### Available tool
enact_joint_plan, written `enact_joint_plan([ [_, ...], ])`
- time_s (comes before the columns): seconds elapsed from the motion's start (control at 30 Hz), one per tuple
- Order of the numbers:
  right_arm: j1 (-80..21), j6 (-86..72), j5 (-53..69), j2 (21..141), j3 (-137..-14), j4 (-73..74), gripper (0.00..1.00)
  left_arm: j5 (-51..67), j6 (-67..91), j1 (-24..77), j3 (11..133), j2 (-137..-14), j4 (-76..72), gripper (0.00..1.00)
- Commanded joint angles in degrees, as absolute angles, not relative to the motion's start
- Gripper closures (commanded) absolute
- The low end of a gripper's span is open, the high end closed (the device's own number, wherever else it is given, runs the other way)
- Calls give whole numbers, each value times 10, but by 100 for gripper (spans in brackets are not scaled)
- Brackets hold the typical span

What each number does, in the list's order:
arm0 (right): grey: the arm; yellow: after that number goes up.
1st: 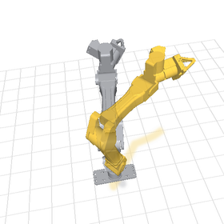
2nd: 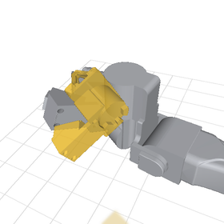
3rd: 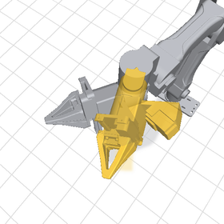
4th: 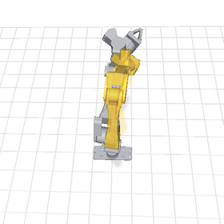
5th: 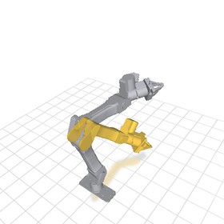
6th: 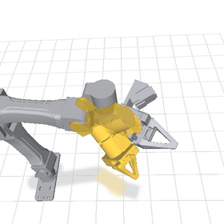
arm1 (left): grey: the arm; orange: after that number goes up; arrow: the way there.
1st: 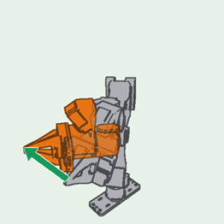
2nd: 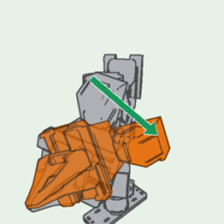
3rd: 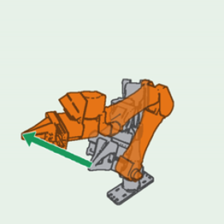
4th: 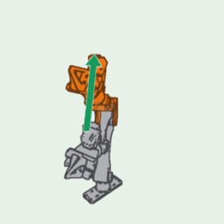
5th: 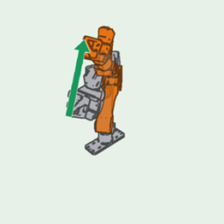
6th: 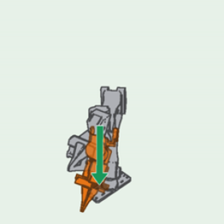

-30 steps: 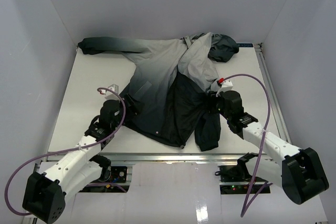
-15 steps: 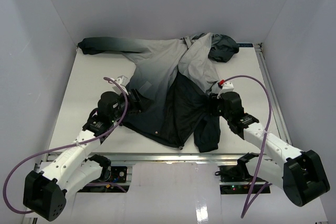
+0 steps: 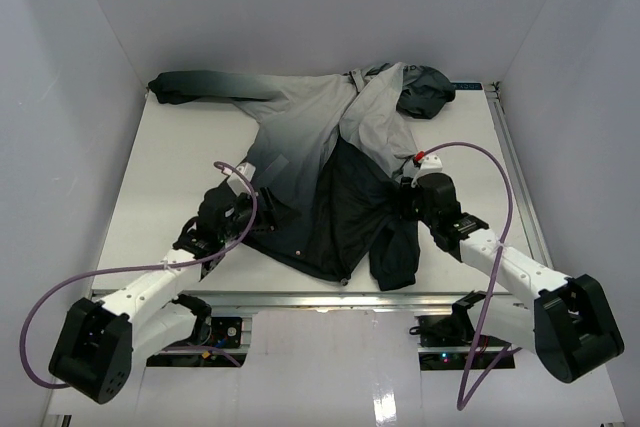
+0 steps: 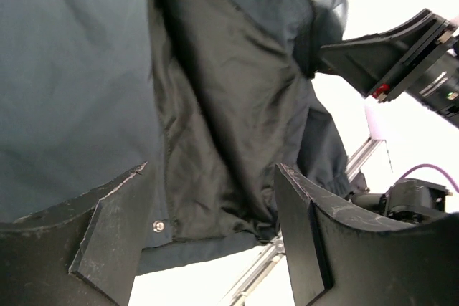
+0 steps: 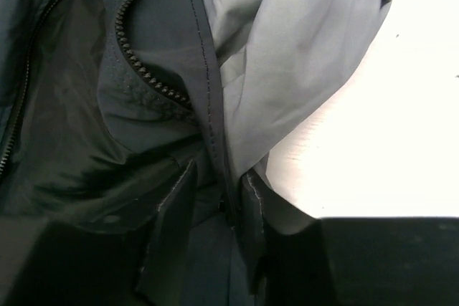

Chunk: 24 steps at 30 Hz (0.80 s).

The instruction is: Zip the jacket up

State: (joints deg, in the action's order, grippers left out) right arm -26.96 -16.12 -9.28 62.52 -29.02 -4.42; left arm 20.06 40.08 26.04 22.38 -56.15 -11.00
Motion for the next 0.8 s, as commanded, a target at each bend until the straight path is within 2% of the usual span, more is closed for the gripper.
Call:
enact_joint_plan([
  [0.0,-270,-150,-92,638,-305,-68,78,234,395,265,234,-616,-171,24],
  [0.07,-276,-149,-86,631,-317,-53,92,246,394,267,243,-640,-183,24],
  [0.4,-390,-164,-26,574,-400,-17,92,267,410,273,292,-686,-201,25],
  [0.7,-488,-181,-31,621,-405,-75,88,293,398,273,252,-666,-264,24],
  [0.77,-507,-180,-45,640,-414,-77,84,305,399,273,246,-667,-279,24],
])
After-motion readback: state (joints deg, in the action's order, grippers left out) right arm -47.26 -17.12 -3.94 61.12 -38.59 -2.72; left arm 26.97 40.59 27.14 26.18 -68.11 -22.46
